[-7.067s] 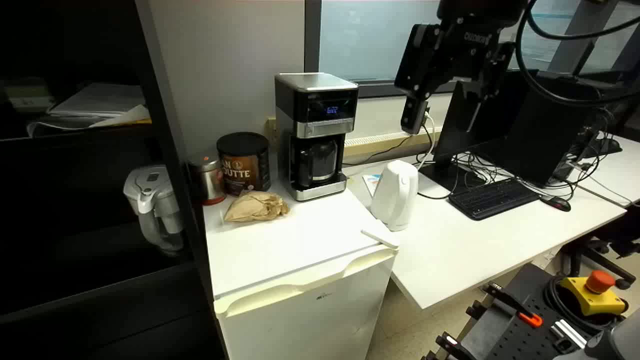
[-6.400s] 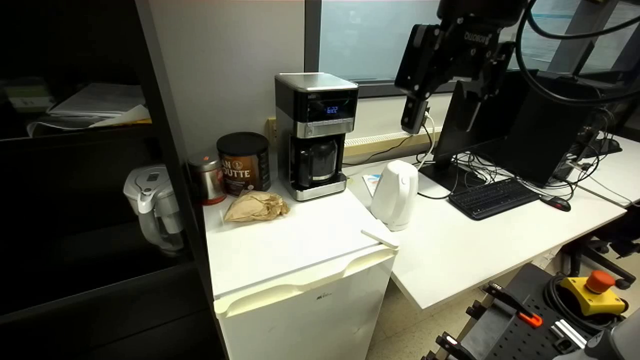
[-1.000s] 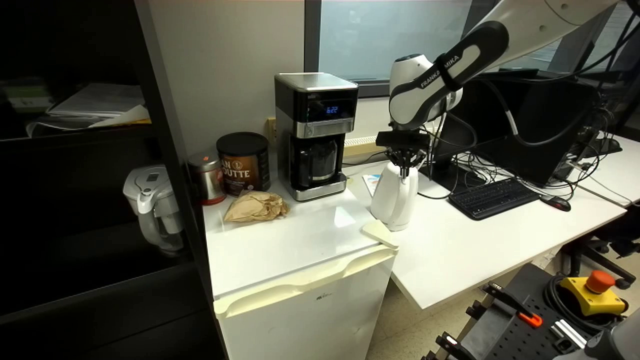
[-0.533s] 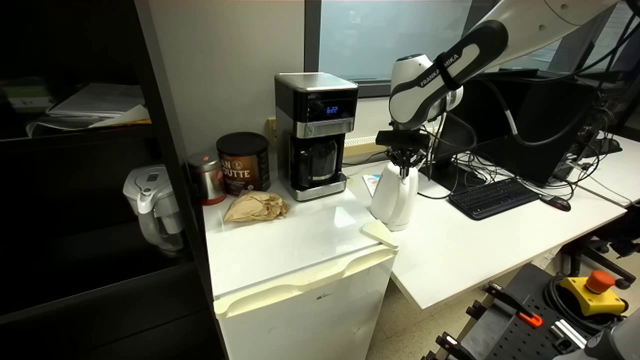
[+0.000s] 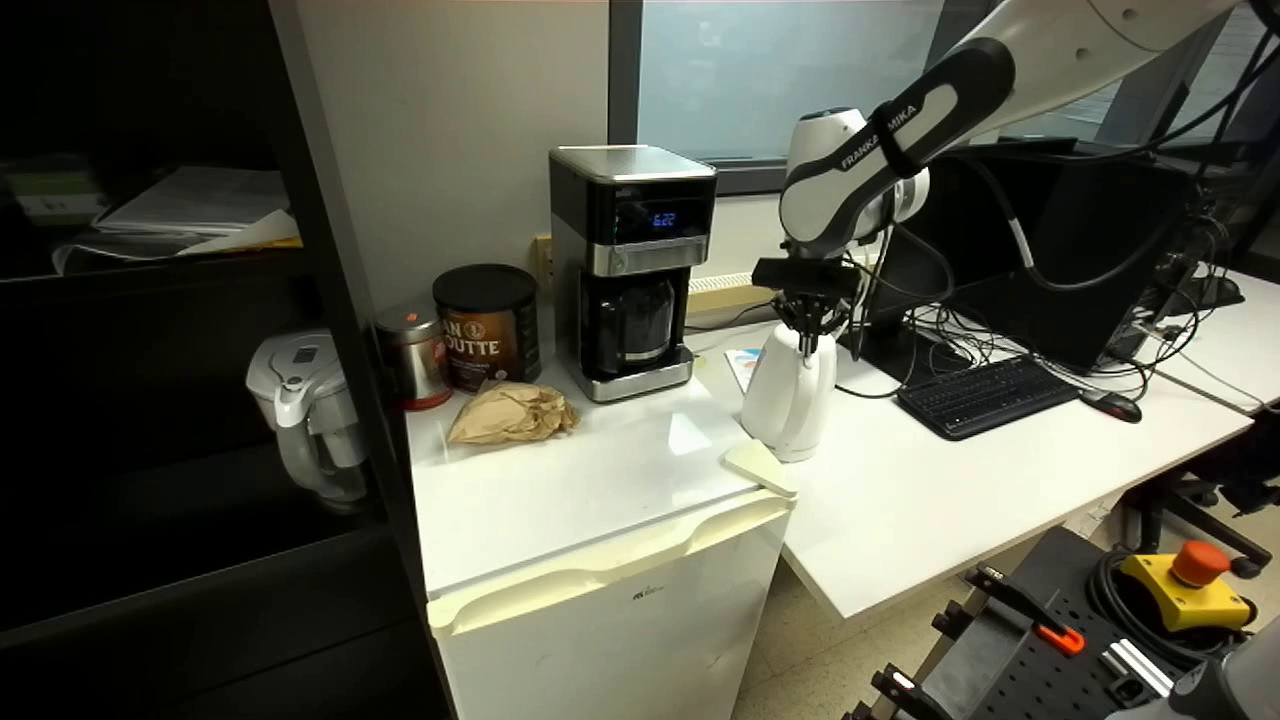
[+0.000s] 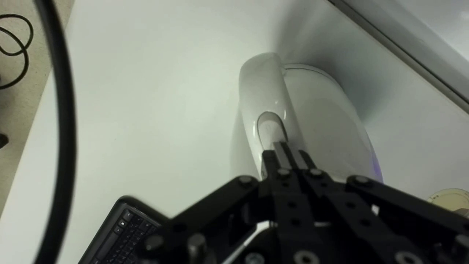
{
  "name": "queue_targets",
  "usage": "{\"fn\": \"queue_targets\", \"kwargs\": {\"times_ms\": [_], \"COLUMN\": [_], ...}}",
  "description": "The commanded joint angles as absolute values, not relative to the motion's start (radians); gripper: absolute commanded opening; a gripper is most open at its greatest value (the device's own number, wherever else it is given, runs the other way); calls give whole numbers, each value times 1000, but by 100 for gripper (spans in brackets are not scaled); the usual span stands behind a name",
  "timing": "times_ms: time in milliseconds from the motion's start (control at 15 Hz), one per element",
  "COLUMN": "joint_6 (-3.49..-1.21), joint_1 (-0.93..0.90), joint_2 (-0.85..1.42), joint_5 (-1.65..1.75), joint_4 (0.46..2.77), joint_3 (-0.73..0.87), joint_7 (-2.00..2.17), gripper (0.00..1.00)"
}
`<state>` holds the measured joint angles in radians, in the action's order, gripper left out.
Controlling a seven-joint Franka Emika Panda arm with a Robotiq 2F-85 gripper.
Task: Press the electric kettle power button to turn it on
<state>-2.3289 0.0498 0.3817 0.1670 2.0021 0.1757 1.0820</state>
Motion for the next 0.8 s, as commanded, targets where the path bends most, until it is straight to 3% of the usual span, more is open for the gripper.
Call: {"fn": "queue_targets", "kwargs": {"times_ms": [0, 733], "joint_6": [-2376, -2431], "joint_1": [45, 43], "joint_2": [429, 359], "joint_5": [122, 99], "joint_4": [1999, 2060], "joint_3": [176, 181], "joint_7": [1080, 1074], "gripper": [0, 0]}}
